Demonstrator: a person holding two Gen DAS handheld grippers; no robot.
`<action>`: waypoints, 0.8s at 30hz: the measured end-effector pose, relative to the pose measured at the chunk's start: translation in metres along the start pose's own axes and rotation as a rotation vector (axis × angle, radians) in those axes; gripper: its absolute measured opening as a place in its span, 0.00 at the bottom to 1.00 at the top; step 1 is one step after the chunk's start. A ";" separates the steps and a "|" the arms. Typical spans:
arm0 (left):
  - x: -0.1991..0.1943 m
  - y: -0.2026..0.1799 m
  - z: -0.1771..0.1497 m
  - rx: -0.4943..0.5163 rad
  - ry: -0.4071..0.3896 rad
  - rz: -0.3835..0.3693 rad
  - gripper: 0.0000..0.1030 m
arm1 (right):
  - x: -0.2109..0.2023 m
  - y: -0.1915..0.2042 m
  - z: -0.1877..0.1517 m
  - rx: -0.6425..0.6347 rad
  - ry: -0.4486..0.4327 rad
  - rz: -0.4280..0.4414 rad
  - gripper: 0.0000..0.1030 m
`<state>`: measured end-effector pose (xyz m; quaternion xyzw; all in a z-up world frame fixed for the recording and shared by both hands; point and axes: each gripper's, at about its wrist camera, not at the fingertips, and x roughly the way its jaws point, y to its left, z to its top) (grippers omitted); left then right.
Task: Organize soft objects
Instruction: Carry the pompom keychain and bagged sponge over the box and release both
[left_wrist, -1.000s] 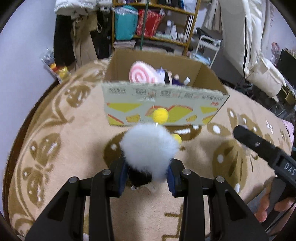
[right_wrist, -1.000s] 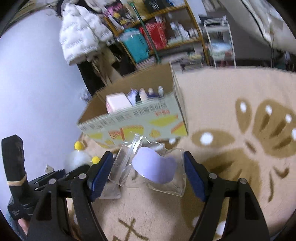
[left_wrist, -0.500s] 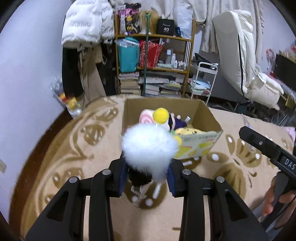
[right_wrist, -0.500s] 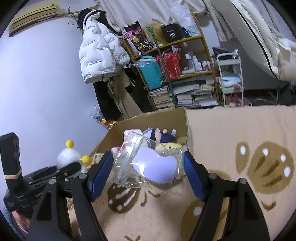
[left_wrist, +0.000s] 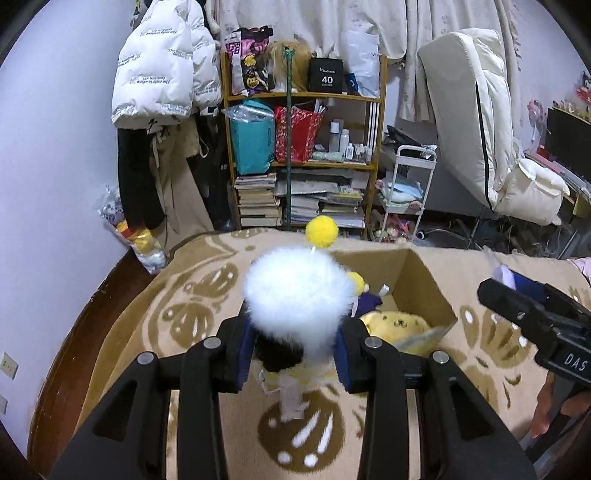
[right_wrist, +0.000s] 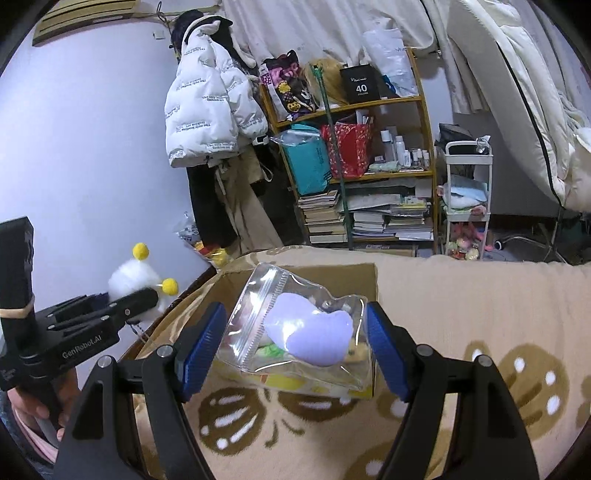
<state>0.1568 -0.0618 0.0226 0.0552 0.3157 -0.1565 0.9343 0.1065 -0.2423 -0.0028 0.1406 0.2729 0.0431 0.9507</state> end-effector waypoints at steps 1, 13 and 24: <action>0.003 -0.001 0.002 0.002 -0.003 0.002 0.34 | 0.003 -0.001 0.002 -0.004 0.002 -0.001 0.78; 0.059 -0.002 0.012 -0.002 0.020 -0.010 0.35 | 0.054 -0.027 0.022 -0.002 0.021 0.019 0.78; 0.108 0.006 -0.007 -0.020 0.137 -0.028 0.41 | 0.097 -0.024 0.002 -0.061 0.097 0.011 0.81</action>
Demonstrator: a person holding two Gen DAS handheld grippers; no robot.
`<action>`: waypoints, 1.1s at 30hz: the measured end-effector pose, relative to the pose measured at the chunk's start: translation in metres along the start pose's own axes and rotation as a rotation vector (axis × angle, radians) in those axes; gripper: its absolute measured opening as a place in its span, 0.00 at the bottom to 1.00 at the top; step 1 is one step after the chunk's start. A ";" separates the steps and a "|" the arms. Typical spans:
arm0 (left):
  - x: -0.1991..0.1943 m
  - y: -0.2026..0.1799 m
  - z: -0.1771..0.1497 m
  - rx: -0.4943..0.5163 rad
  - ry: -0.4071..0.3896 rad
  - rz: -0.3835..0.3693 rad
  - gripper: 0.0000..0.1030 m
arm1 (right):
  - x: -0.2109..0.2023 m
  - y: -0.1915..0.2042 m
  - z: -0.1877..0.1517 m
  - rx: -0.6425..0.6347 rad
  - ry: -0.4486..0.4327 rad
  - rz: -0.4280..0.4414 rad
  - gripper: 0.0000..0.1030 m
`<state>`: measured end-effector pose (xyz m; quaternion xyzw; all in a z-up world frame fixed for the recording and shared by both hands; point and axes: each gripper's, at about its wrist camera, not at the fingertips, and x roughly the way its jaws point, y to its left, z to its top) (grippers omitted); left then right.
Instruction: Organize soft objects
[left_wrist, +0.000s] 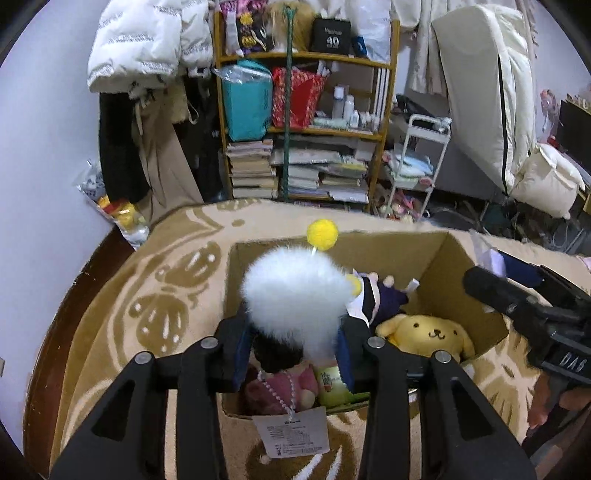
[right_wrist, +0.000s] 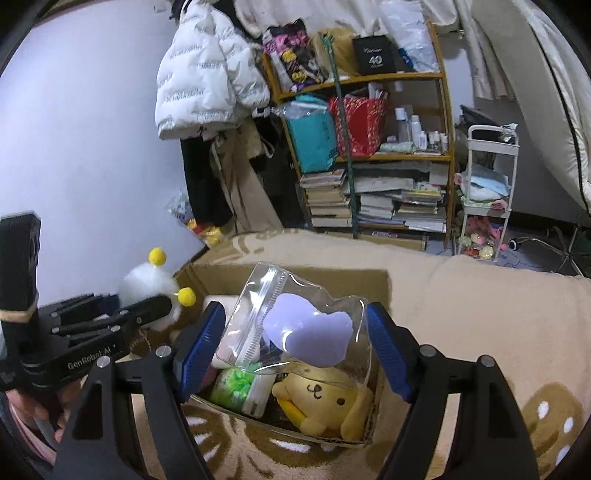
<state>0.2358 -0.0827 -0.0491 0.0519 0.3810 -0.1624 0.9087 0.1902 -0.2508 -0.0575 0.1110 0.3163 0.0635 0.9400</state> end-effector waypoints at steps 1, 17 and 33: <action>0.001 0.001 -0.002 -0.001 0.006 -0.010 0.49 | 0.002 0.001 -0.002 -0.010 0.006 -0.008 0.81; -0.027 0.008 -0.012 0.003 -0.015 0.046 0.84 | -0.012 0.020 -0.008 -0.073 -0.004 -0.027 0.91; -0.132 -0.001 -0.046 0.011 -0.145 0.091 0.97 | -0.105 0.042 -0.004 -0.080 -0.137 -0.035 1.00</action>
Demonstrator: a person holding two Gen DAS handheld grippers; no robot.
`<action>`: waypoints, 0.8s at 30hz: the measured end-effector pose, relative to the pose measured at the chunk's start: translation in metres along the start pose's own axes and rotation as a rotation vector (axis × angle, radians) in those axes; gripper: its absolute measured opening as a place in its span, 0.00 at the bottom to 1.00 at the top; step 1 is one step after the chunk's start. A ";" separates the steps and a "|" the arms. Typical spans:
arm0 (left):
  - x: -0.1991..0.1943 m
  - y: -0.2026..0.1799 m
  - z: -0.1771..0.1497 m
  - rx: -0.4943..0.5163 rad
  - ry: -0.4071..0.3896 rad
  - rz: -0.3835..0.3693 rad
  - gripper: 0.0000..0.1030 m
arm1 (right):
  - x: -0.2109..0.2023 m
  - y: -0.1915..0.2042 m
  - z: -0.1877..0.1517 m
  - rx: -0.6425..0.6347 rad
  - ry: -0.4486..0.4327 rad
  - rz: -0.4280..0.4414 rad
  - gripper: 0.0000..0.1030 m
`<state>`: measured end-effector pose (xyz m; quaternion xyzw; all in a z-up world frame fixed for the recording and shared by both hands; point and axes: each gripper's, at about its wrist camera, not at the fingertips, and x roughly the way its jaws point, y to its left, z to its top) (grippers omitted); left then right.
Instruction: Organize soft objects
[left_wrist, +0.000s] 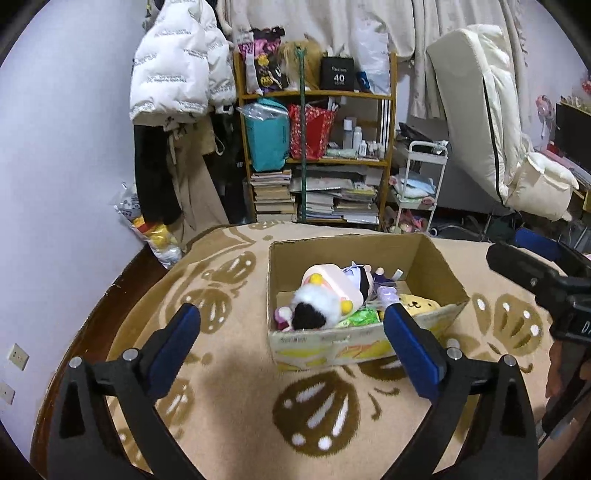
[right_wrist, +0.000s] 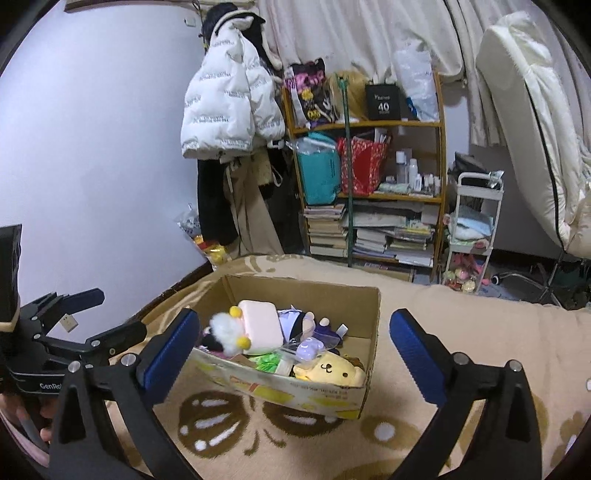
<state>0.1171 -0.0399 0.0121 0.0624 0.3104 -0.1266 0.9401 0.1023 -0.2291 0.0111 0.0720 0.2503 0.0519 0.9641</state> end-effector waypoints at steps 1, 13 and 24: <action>-0.006 0.001 -0.001 -0.002 -0.006 -0.001 0.98 | -0.005 0.001 0.000 -0.002 -0.005 0.001 1.00; -0.083 0.000 -0.023 0.012 -0.119 0.034 0.99 | -0.070 0.024 -0.010 -0.028 -0.077 0.008 1.00; -0.101 -0.005 -0.050 0.010 -0.177 0.063 0.99 | -0.109 0.029 -0.024 -0.027 -0.151 0.002 1.00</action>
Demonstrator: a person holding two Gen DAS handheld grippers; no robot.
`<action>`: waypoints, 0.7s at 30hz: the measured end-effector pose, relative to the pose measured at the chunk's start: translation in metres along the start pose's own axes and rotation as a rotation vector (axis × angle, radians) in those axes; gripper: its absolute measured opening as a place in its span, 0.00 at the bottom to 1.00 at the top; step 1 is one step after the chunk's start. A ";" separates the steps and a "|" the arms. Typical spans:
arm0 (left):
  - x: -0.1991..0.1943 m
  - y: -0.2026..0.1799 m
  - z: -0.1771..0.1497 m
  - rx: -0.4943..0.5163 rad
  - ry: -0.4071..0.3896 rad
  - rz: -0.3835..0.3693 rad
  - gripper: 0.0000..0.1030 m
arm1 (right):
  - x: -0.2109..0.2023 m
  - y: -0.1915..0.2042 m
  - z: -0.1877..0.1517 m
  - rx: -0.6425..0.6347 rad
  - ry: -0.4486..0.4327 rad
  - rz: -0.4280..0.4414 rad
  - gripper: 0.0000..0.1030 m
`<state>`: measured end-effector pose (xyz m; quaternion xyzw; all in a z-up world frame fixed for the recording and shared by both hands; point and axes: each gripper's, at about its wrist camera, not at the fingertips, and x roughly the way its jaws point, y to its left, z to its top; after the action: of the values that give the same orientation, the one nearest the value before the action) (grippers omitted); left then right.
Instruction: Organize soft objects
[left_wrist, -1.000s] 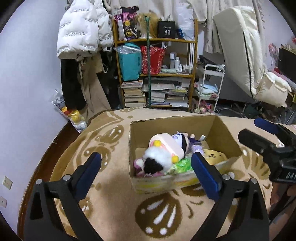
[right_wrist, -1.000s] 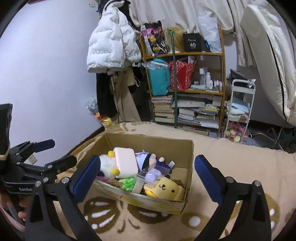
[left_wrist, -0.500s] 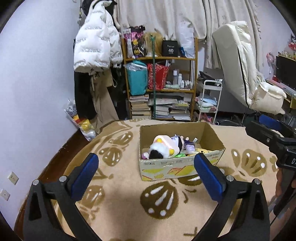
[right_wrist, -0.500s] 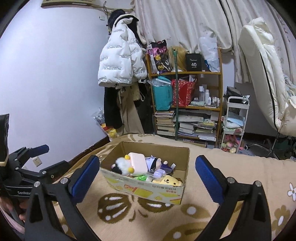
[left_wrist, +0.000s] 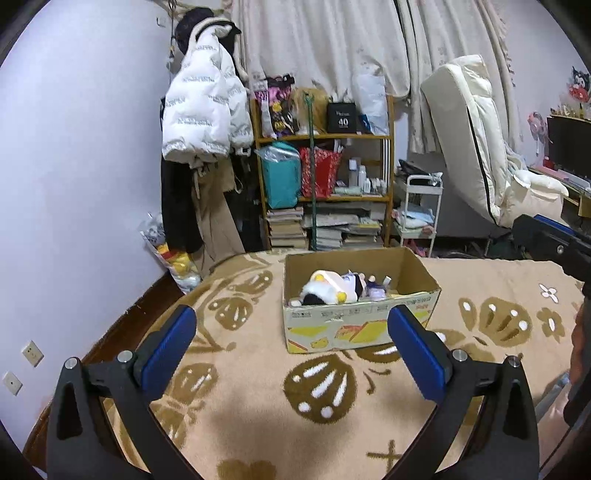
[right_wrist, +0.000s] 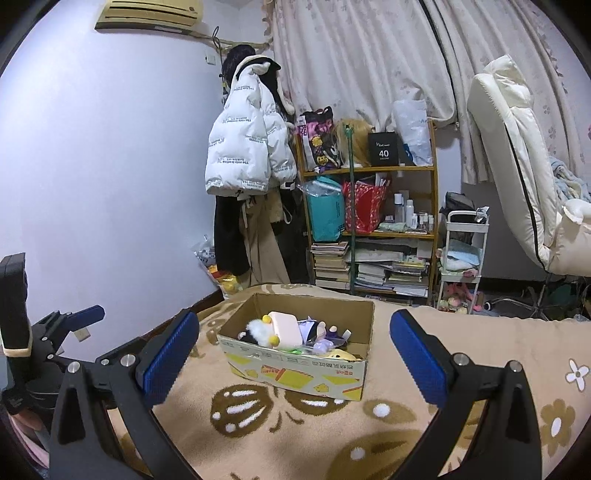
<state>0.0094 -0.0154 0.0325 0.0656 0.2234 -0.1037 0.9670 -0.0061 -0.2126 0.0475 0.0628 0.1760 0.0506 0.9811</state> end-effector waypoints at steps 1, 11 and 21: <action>-0.001 -0.001 -0.001 0.008 -0.002 0.002 0.99 | -0.001 0.000 -0.001 -0.001 -0.003 -0.003 1.00; 0.011 -0.003 -0.015 0.021 0.000 0.025 0.99 | 0.003 -0.011 -0.014 0.026 -0.009 -0.020 1.00; 0.030 0.008 -0.024 -0.023 0.049 -0.010 0.99 | 0.020 -0.017 -0.033 0.032 0.045 -0.038 1.00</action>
<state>0.0279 -0.0087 -0.0019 0.0557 0.2485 -0.1044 0.9614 0.0023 -0.2236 0.0078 0.0740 0.1999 0.0305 0.9765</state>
